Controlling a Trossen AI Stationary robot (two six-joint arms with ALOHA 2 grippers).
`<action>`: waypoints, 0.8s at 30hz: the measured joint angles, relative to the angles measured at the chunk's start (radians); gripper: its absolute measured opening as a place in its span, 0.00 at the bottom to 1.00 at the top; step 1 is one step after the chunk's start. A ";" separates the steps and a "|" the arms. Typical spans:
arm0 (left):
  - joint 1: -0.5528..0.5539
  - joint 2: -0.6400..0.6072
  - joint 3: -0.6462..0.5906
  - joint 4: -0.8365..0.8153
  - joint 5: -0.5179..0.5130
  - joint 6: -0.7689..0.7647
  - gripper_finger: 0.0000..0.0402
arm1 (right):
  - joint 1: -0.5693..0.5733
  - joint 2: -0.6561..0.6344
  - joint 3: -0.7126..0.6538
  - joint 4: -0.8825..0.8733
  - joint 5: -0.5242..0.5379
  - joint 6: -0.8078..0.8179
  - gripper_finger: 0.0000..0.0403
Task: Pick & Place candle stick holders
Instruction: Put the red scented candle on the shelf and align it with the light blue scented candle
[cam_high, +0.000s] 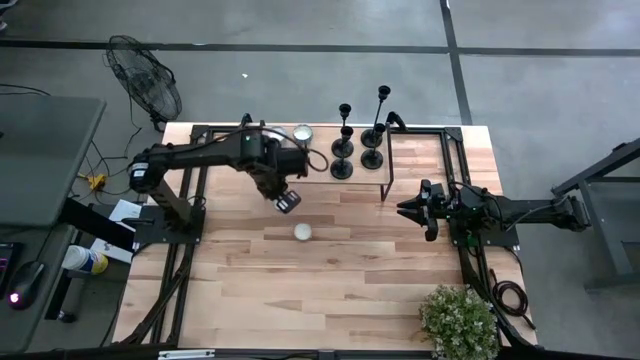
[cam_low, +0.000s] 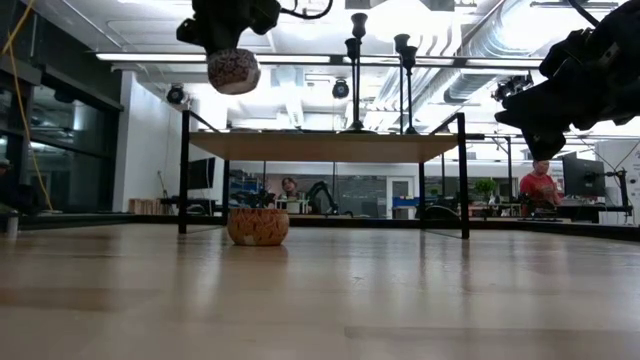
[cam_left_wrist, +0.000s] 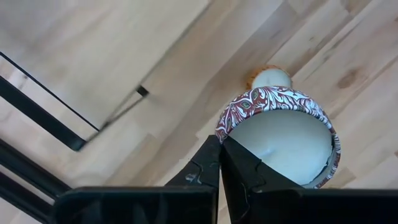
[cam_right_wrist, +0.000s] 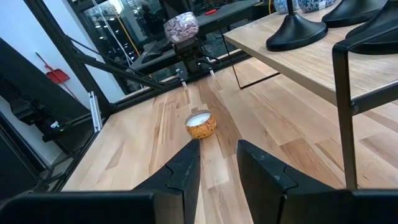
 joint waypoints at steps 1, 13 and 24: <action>0.011 0.000 0.000 0.000 0.000 0.014 0.00 | 0.000 0.000 0.000 0.000 0.000 0.000 0.24; 0.137 0.000 0.000 -0.002 0.001 0.194 0.00 | 0.000 0.000 0.000 0.000 0.000 0.000 0.24; 0.232 0.000 0.000 -0.002 0.001 0.358 0.00 | 0.000 0.000 0.000 0.000 0.000 0.000 0.24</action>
